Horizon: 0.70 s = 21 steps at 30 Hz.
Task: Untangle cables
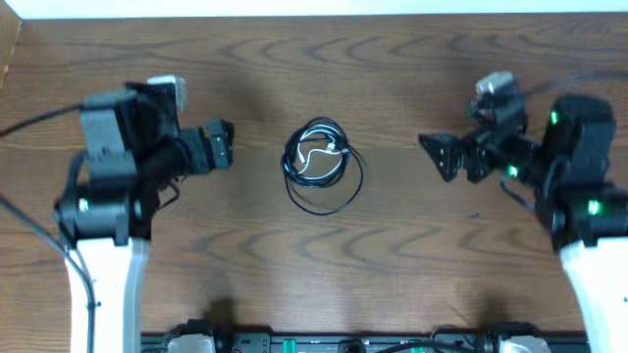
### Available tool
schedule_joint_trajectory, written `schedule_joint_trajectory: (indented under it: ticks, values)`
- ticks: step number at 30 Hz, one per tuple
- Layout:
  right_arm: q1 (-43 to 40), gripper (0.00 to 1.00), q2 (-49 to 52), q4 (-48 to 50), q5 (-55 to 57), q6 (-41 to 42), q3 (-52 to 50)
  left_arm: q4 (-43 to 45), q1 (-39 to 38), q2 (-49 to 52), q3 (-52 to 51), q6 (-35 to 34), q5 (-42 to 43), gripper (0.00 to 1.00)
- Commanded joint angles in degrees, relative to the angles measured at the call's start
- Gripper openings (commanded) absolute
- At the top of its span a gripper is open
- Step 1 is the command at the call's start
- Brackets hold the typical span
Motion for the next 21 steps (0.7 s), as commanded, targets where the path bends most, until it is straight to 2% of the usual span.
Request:
schedule_joint_trajectory:
  ticks: [1, 4, 8, 12, 15, 21]
  values:
    - [-0.04, 0.99, 7.93, -7.91, -2.95, -4.55, 10.93, -4.33, -2.49, 8.13, 7.54, -1.55, 2.99, 0.97]
    - [-0.04, 0.99, 13.75, -13.44, -2.95, -6.34, 16.7, -4.44, -4.98, 13.09, 8.39, -1.51, 2.99, 0.97]
    - [-0.02, 0.99, 17.55, -12.79, -2.71, -6.27, 16.92, -4.24, -6.27, 17.86, 8.39, -1.99, 4.28, 0.97]
    - [0.02, 0.99, 19.43, -12.98, -2.99, -1.25, 16.83, -5.33, -6.62, 20.96, 7.32, -1.92, 4.92, 0.98]
    - [0.02, 0.97, 20.55, -12.96, -2.73, -1.18, 16.83, -5.38, -7.65, 25.44, 6.75, -0.61, 4.68, 0.96]
    - [0.02, 0.91, 22.53, -13.2, -2.4, -1.16, 16.81, -2.73, -9.81, 35.78, 6.73, 0.02, 4.44, 0.82]
